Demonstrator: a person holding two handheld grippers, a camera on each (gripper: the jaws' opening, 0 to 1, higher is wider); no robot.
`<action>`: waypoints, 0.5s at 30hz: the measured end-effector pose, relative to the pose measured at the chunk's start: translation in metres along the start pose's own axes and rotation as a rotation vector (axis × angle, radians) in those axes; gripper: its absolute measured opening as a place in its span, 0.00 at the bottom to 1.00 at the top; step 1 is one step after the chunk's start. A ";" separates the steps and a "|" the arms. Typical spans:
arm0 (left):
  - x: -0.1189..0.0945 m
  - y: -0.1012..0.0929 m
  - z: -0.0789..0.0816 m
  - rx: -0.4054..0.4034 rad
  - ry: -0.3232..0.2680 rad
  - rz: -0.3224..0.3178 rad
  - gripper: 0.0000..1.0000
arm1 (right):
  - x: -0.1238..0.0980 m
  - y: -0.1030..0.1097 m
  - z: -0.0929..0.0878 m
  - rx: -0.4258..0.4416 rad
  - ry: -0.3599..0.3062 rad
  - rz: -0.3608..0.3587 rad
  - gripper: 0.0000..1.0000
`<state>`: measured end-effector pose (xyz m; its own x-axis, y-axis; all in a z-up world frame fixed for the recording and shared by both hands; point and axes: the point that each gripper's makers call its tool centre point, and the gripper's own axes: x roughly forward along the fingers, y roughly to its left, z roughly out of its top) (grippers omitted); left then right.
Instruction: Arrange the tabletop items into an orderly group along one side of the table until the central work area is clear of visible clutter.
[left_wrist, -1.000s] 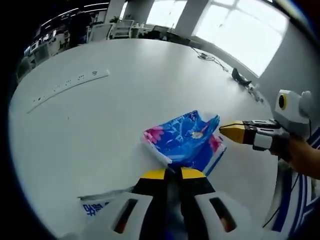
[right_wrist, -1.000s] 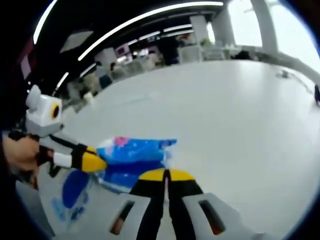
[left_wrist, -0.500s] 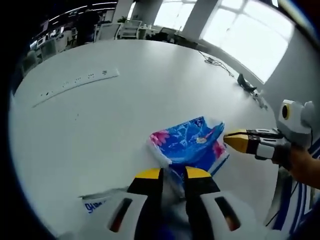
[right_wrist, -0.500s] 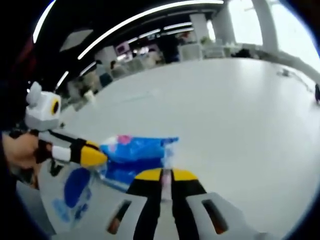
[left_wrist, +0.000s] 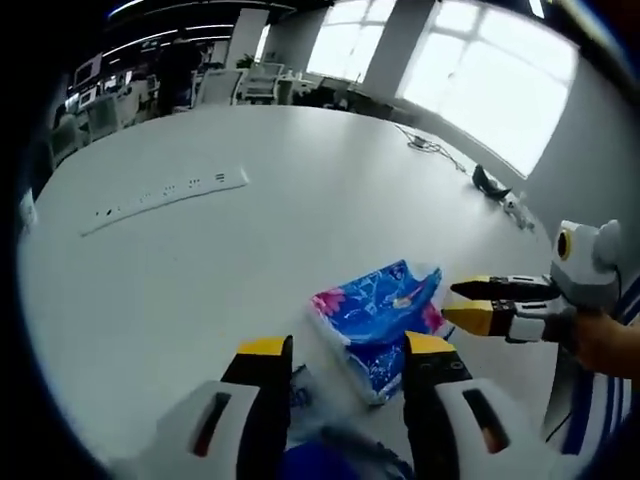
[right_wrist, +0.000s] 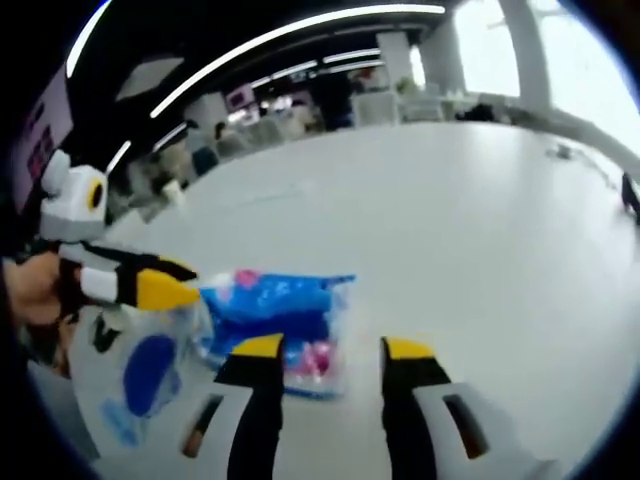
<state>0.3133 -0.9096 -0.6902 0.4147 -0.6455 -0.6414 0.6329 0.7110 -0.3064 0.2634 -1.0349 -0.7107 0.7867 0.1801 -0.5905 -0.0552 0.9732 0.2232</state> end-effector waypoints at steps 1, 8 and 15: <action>-0.003 0.003 0.002 -0.003 -0.007 0.004 0.53 | 0.000 0.001 0.001 -0.004 -0.005 -0.003 0.46; -0.022 0.010 0.015 0.019 -0.086 0.000 0.83 | -0.010 0.013 0.013 -0.017 -0.084 -0.002 0.64; -0.041 0.018 0.017 0.033 -0.102 0.006 0.88 | -0.015 0.027 0.008 -0.003 -0.089 0.003 0.67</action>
<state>0.3189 -0.8749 -0.6573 0.4821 -0.6675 -0.5674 0.6505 0.7066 -0.2785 0.2546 -1.0126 -0.6896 0.8380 0.1701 -0.5186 -0.0596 0.9731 0.2227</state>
